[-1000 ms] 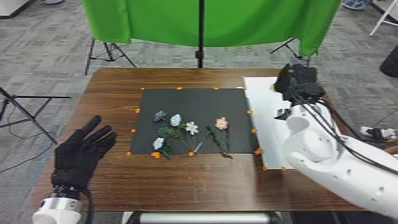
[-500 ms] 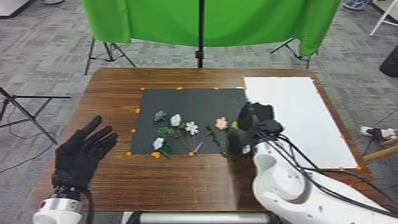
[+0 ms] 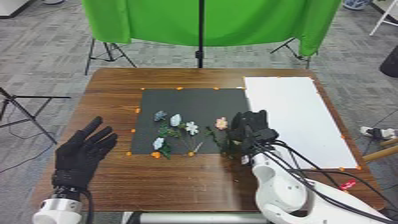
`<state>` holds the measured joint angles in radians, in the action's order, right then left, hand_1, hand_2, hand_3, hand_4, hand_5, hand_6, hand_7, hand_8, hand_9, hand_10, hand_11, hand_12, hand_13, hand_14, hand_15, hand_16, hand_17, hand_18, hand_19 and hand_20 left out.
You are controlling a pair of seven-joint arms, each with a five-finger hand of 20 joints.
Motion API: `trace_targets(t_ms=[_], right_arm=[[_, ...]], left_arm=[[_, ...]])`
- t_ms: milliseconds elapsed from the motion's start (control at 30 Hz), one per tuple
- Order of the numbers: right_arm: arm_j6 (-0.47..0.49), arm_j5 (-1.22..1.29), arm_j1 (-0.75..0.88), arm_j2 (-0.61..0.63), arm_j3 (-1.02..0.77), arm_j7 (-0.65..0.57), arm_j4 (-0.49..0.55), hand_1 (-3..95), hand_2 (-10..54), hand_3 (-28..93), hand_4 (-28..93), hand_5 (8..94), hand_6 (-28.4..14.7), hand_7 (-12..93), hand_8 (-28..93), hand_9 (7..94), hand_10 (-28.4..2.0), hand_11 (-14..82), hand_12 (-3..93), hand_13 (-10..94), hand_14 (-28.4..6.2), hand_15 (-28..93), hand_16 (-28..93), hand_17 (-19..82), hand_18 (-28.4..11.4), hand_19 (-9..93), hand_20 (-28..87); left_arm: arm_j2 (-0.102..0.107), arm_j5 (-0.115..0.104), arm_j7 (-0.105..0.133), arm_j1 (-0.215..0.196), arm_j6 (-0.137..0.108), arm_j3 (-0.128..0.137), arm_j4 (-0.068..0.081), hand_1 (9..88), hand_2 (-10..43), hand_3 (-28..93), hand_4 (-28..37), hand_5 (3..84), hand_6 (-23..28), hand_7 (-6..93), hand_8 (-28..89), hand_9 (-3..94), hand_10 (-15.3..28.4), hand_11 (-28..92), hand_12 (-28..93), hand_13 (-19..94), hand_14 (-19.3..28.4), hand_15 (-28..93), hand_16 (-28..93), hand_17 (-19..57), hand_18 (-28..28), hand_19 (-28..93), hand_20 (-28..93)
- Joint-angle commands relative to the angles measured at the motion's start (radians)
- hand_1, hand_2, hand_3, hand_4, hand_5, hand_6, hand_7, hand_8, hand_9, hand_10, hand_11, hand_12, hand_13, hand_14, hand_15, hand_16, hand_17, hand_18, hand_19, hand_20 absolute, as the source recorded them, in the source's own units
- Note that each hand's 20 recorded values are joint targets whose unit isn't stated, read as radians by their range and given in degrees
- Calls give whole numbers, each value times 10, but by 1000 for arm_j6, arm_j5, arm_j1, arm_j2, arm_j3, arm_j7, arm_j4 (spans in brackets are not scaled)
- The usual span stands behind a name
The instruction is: Arrange flowers
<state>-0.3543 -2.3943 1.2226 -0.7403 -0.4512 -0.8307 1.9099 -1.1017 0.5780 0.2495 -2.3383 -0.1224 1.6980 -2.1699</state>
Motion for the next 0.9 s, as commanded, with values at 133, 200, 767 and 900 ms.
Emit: trace_targets(t_ms=[133, 200, 767, 900], right_arm=[[-51, 167, 85, 47, -185, 64, 98, 323, -95, 746, -283, 738, 41, 131, -128, 812, -105, 328, 183, 661, -86, 743, 189, 192, -222, 804, 443], [-65, 322, 129, 47, -289, 100, 136, 315, -95, 748, -283, 728, 38, 131, -127, 796, -109, 321, 179, 647, -87, 737, 185, 186, -222, 797, 442], [237, 1558, 422, -2, -885, 606, 94, 217, 22, 755, -283, 527, 39, 129, -133, 533, -128, 130, 131, 400, -178, 398, 101, 28, -227, 527, 275], [201, 1643, 460, -34, -901, 648, 89, 196, 36, 751, -283, 478, 42, 122, -129, 504, -127, 114, 129, 370, -183, 352, 108, 14, -226, 510, 250]], left_arm=[[8, -9, -4, -16, -14, -10, -4, 221, 60, 817, -254, 373, 93, 108, -92, 356, 213, 216, 106, 235, 284, 498, -88, -102, 275, 571, 59], [6, -9, -3, -15, -15, -12, -3, 220, 60, 817, -254, 373, 93, 107, -92, 356, 213, 215, 106, 235, 284, 498, -88, -102, 275, 571, 59], [8, -4, 42, 34, -26, -71, 34, 205, 63, 815, -279, 366, 58, 100, -99, 343, 191, 185, 91, 229, 280, 473, -91, -106, 270, 553, 49], [-4, 10, 42, 37, -33, -79, 39, 200, 63, 818, -281, 353, 54, 102, -99, 331, 184, 173, 89, 223, 277, 461, -88, -107, 265, 542, 45]])
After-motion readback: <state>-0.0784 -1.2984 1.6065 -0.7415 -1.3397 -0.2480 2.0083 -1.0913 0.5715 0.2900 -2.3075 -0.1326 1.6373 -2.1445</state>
